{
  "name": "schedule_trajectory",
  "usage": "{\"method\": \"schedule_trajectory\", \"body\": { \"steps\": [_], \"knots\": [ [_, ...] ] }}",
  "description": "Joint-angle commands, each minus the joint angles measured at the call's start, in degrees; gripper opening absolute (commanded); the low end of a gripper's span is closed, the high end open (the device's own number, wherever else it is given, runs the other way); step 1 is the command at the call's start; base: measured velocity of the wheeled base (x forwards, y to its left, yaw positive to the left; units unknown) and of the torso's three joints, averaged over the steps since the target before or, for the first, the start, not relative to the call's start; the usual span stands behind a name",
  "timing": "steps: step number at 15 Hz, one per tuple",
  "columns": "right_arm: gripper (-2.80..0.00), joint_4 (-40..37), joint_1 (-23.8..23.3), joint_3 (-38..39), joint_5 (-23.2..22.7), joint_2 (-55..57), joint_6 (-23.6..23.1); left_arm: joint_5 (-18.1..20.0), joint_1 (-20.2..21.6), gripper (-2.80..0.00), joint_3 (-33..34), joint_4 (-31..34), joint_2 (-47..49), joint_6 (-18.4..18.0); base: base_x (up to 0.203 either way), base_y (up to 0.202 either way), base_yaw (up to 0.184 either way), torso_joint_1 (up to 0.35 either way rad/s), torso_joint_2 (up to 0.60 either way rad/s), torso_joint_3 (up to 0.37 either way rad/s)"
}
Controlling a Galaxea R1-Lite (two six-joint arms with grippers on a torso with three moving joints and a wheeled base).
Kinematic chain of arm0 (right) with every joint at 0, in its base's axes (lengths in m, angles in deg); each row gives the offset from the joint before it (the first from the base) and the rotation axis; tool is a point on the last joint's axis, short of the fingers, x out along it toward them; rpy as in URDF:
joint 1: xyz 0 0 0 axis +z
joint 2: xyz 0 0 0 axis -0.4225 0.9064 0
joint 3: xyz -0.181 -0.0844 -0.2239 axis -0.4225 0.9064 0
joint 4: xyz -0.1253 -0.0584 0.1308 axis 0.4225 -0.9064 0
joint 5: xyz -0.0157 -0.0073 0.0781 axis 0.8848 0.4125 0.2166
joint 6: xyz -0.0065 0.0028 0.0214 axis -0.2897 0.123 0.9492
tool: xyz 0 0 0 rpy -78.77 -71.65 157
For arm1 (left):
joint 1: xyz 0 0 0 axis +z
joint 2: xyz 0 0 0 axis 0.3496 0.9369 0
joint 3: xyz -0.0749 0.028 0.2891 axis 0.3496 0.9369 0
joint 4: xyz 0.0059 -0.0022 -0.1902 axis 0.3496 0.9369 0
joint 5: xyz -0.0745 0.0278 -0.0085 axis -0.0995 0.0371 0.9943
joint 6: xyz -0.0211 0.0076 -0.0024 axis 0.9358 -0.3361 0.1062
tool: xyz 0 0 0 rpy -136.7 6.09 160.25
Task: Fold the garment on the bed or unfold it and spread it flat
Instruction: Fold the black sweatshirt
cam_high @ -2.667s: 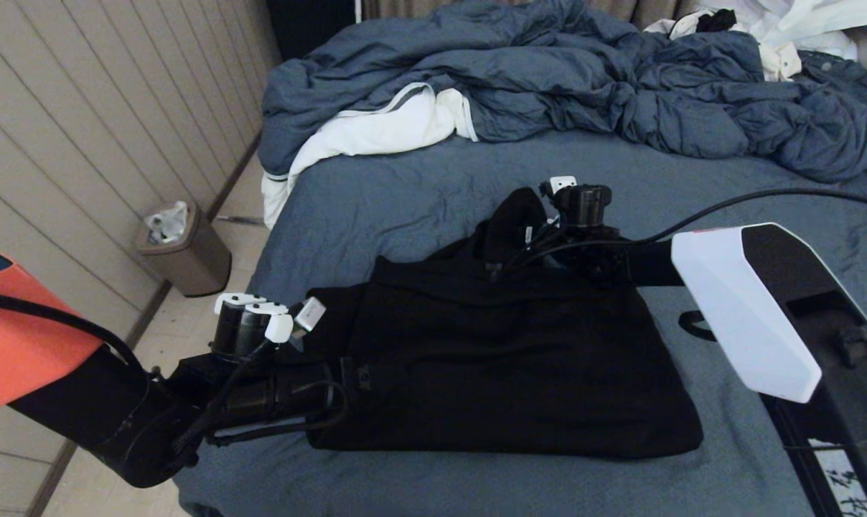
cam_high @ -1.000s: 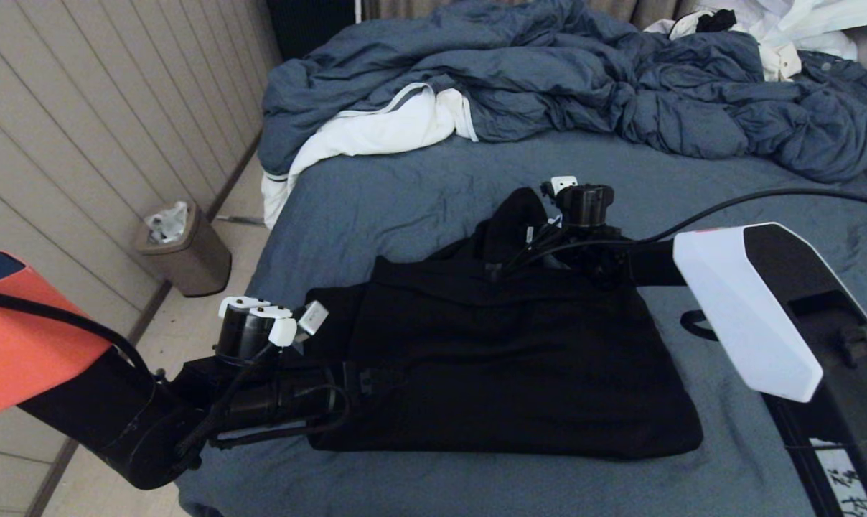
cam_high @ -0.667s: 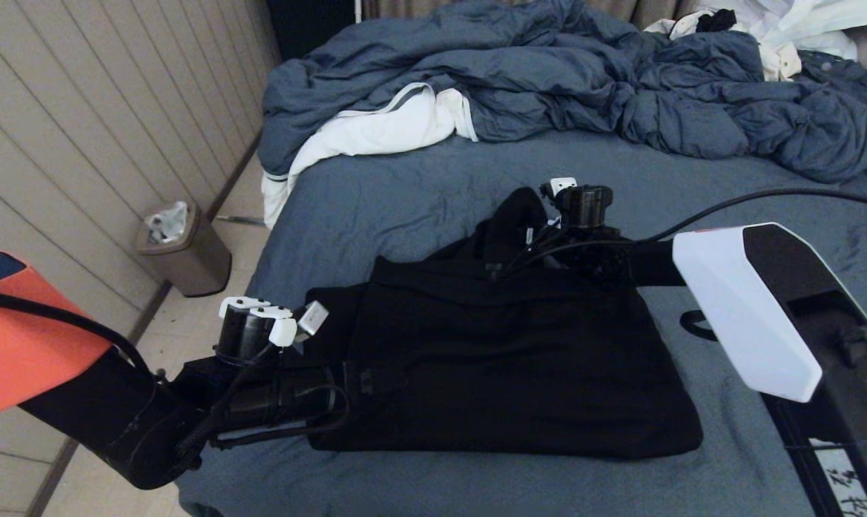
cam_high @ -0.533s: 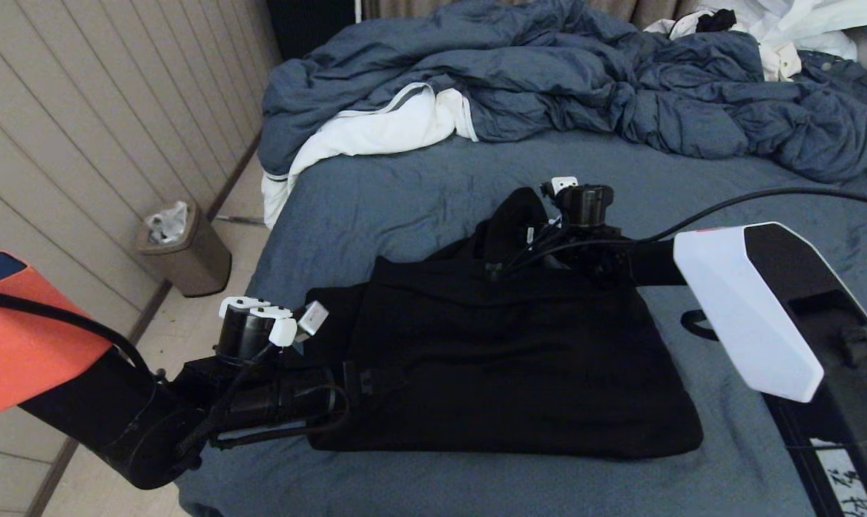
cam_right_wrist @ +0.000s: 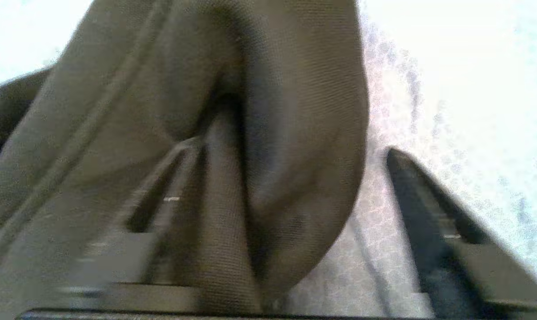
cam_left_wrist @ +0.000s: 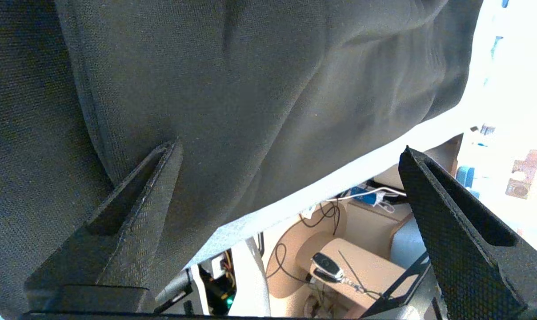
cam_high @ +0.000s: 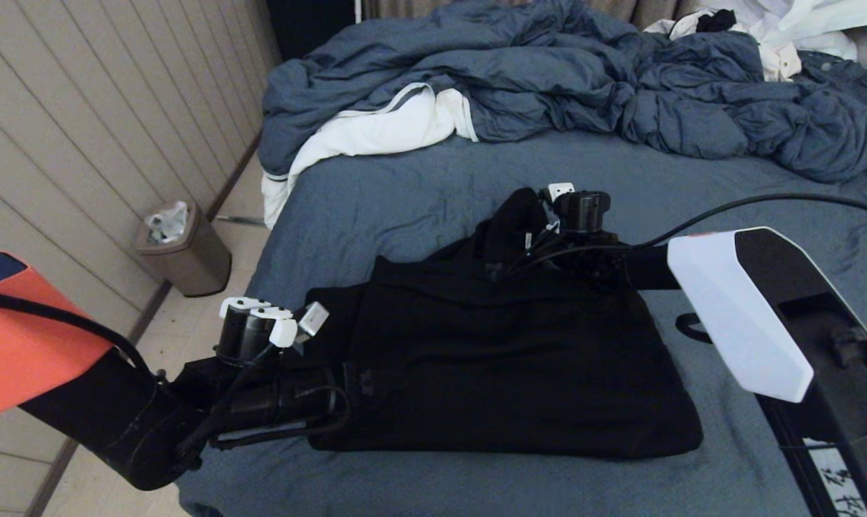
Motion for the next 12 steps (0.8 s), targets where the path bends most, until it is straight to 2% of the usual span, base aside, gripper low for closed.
{"method": "schedule_trajectory", "body": {
  "steps": [1, 12],
  "knots": [
    [-2.8, -0.02, -0.27, 0.01, -0.07, 0.42, 0.02, 0.14, 0.01, 0.0, -0.02, -0.28, 0.03, 0.19, 0.0, 0.0, 0.0, 0.0, 0.0, 0.0],
    [-2.8, 0.5, 0.0, 0.01, -0.64, 0.29, 0.12, 0.14, 0.01, 0.0, -0.02, -0.28, 0.39, 0.19, 0.0, 0.0, 0.0, 0.0, 0.0, 0.0]
  ]
}}
